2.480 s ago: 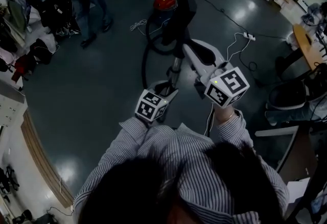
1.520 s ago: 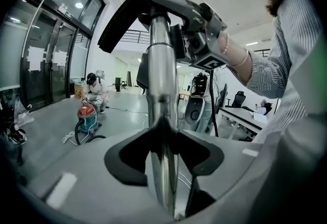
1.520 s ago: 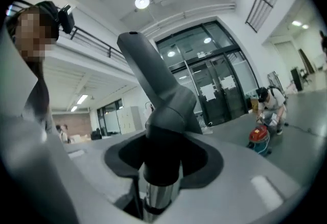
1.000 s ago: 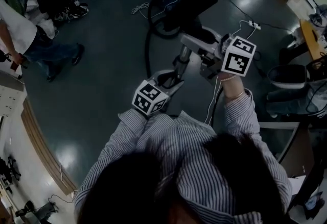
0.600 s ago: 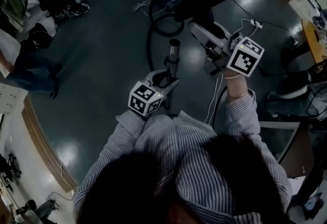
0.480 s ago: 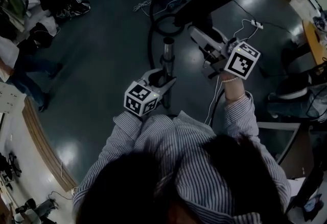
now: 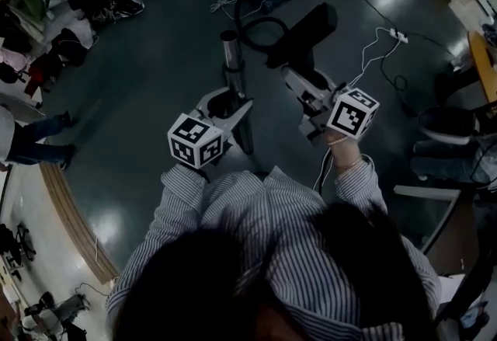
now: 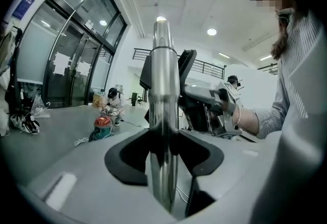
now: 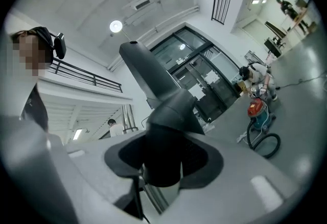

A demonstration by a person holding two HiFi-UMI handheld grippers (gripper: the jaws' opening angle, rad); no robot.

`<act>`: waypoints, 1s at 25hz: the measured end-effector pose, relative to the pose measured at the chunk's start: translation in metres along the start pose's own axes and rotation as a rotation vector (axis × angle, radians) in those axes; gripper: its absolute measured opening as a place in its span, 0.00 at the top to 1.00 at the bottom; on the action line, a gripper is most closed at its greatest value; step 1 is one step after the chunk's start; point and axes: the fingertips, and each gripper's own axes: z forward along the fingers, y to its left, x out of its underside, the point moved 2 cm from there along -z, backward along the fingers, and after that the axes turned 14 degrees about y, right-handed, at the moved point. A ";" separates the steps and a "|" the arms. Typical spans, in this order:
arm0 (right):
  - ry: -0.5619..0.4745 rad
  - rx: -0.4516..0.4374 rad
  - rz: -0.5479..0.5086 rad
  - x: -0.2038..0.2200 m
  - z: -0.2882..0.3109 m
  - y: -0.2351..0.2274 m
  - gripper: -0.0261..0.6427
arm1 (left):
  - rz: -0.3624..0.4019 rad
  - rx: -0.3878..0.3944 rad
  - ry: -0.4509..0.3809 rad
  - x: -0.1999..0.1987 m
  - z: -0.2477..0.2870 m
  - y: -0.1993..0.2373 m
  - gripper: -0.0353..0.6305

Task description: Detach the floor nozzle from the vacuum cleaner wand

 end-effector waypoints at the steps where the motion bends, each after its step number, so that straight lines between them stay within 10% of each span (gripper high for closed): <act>1: 0.005 0.003 0.024 0.009 0.001 -0.002 0.71 | -0.004 -0.006 -0.004 0.000 -0.001 0.001 0.68; 25: -0.008 0.069 0.042 0.029 -0.001 -0.012 0.71 | -0.034 0.033 0.011 0.014 0.008 0.007 0.68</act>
